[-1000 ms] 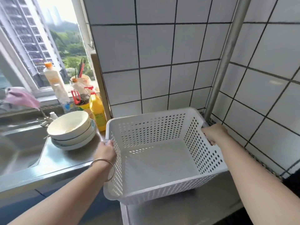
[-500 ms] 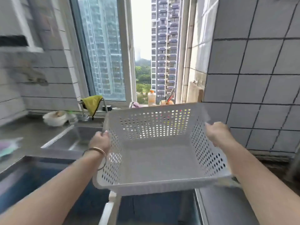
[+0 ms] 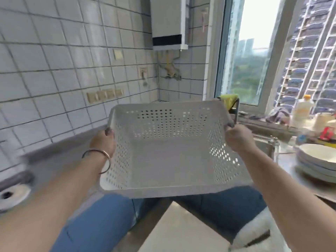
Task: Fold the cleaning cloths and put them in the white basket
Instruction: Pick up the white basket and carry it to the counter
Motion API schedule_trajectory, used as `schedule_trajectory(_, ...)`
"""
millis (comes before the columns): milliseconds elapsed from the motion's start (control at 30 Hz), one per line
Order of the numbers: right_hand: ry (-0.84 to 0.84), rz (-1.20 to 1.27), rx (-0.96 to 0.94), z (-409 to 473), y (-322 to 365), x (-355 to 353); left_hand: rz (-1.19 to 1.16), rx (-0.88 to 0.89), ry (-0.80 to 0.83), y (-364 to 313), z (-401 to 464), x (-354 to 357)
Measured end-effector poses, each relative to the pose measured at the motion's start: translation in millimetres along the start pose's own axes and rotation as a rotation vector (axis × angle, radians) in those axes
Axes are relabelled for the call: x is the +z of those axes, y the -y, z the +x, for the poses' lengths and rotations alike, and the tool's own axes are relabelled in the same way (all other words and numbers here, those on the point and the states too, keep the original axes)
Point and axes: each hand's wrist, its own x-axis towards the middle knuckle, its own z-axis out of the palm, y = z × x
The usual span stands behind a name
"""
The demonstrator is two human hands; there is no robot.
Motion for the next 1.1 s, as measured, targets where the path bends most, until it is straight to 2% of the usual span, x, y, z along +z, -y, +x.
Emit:
schedule_trajectory(167, 0.192, -0.061, -0.131, -21, 73, 115, -0.014, -0.135, -0.121, 93, 35, -73)
schedule_trajectory(367, 0.378, -0.219, -0.352, -14, 153, 242, -0.019, -0.338, -0.176, 178, 83, -104)
schedule_trajectory(633, 0.505, -0.326, -0.559, 18, 249, 374, 0.078, -0.519, -0.266, 230, 171, -128)
schedule_trajectory(867, 0.566, -0.246, -0.469, 49, 302, 483, 0.084, -0.606, -0.256, 279, 253, -124)
schedule_trajectory(1100, 0.629, -0.226, -0.383, 72, 361, 583, -0.07, -0.631, -0.182, 347, 355, -125)
